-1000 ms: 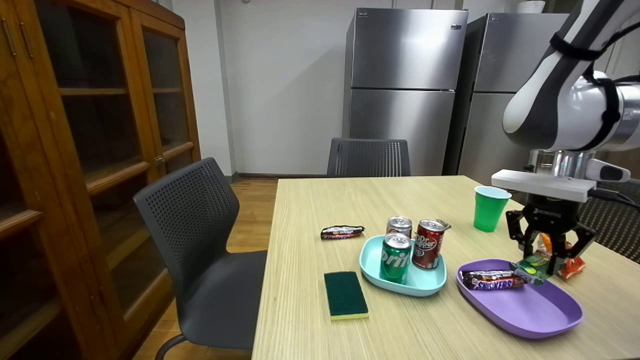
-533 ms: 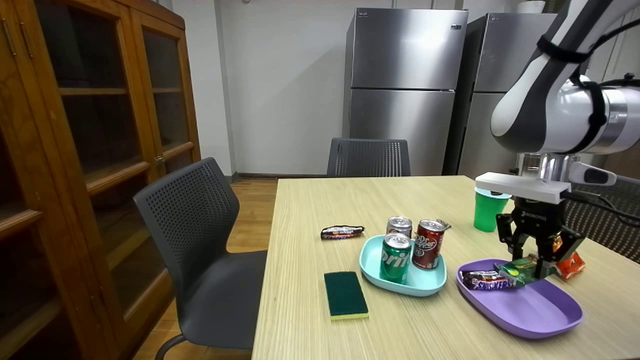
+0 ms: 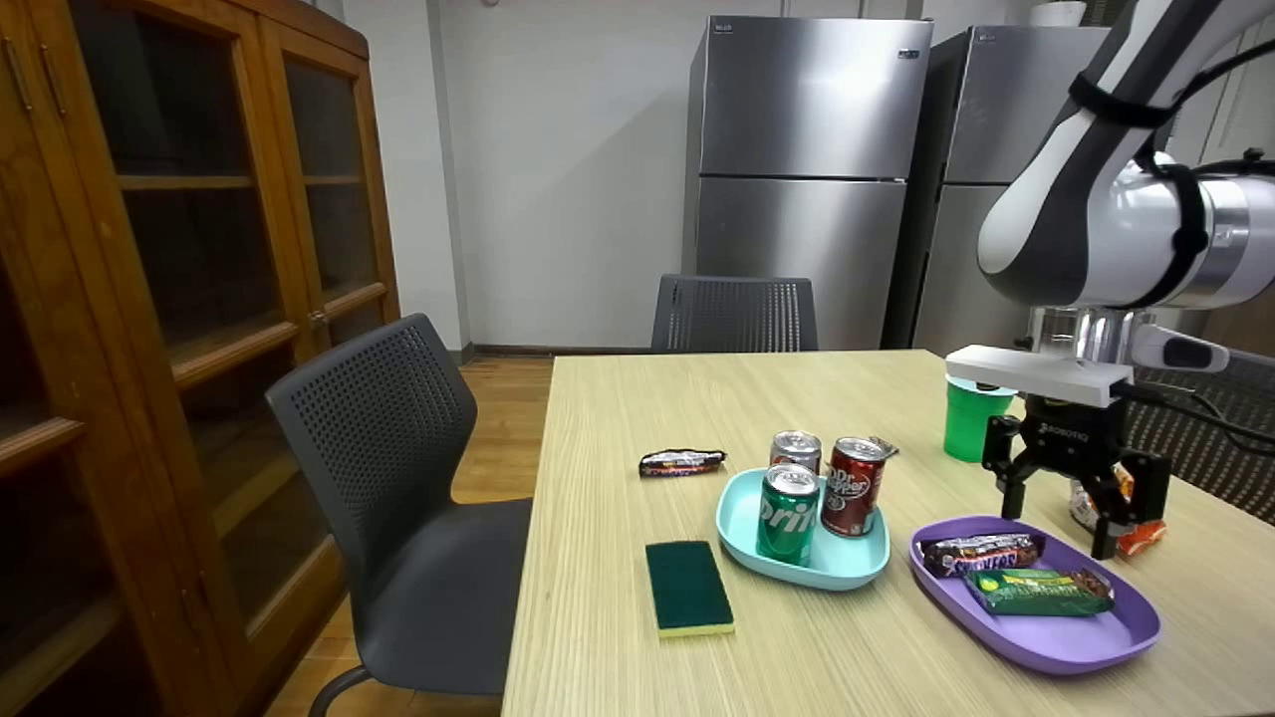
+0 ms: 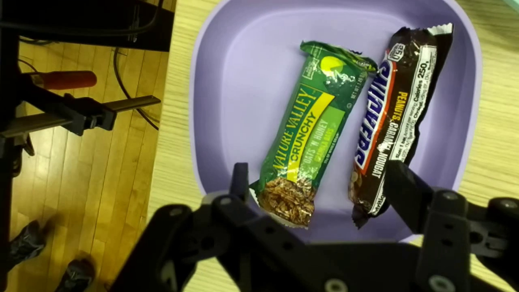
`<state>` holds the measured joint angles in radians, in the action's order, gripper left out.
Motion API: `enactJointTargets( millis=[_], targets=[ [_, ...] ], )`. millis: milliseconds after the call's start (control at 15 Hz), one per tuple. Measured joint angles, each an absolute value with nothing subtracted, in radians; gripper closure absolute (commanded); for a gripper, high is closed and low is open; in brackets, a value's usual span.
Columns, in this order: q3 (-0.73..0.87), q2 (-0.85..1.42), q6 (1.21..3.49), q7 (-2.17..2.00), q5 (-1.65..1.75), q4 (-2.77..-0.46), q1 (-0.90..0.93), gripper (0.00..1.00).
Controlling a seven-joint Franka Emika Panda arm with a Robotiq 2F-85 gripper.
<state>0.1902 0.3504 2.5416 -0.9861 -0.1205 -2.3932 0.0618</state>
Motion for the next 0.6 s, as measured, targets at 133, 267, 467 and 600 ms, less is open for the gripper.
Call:
enactJointTargets(
  millis=[133, 267, 467, 600],
  targets=[
    [0.19, 0.35, 2.542, -0.986, -0.121, -2.393, 0.062, 0.0],
    [0.191, 0.35, 2.542, -0.986, -0.11, -2.387, 0.062, 0.0],
    [0.193, 0.35, 2.533, -0.984, -0.064, -2.36, 0.062, 0.0],
    [0.195, 0.35, 2.528, -0.98, -0.046, -2.333, 0.061, 0.0]
  ],
)
